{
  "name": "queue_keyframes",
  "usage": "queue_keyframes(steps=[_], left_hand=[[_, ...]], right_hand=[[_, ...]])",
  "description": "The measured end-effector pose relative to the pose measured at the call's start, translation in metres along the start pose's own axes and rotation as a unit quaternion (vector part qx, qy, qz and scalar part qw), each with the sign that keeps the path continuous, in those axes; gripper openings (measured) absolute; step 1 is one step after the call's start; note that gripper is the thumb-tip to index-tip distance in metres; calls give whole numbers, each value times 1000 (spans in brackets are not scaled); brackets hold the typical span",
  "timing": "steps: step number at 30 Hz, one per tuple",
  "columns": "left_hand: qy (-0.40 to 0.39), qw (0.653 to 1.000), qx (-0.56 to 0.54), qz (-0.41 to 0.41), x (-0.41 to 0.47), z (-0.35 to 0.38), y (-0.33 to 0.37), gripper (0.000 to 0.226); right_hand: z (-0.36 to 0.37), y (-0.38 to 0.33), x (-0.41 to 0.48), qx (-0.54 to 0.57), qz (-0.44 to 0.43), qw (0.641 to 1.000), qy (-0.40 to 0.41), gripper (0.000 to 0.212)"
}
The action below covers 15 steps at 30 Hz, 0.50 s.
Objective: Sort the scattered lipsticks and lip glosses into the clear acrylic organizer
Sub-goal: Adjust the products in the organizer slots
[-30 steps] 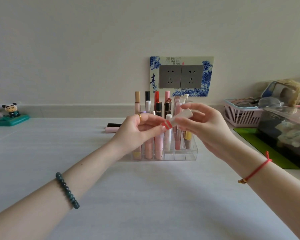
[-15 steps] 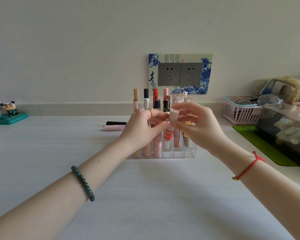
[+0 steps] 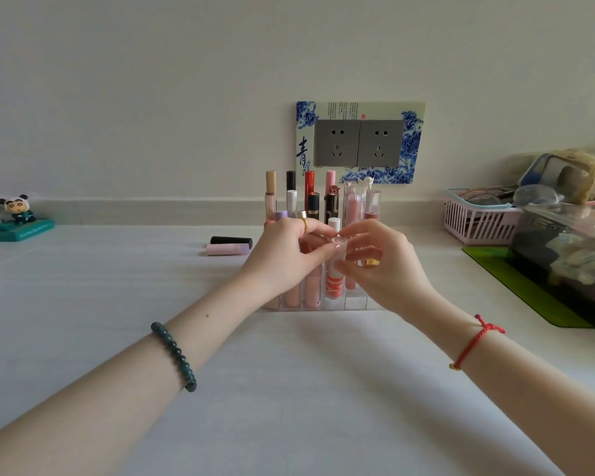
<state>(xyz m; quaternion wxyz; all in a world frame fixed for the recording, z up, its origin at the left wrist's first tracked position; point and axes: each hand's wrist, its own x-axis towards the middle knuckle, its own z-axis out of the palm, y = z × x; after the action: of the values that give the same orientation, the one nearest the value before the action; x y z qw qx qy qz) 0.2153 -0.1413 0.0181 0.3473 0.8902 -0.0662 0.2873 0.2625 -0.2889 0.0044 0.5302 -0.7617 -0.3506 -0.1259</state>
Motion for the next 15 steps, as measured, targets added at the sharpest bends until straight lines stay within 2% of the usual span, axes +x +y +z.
queue_keyframes(steps=[15], left_hand=[[-16, 999, 49, -2, -3, 2, 2, 25]], right_hand=[[4, 7, -5, -20, 10, 1000, -13, 31]])
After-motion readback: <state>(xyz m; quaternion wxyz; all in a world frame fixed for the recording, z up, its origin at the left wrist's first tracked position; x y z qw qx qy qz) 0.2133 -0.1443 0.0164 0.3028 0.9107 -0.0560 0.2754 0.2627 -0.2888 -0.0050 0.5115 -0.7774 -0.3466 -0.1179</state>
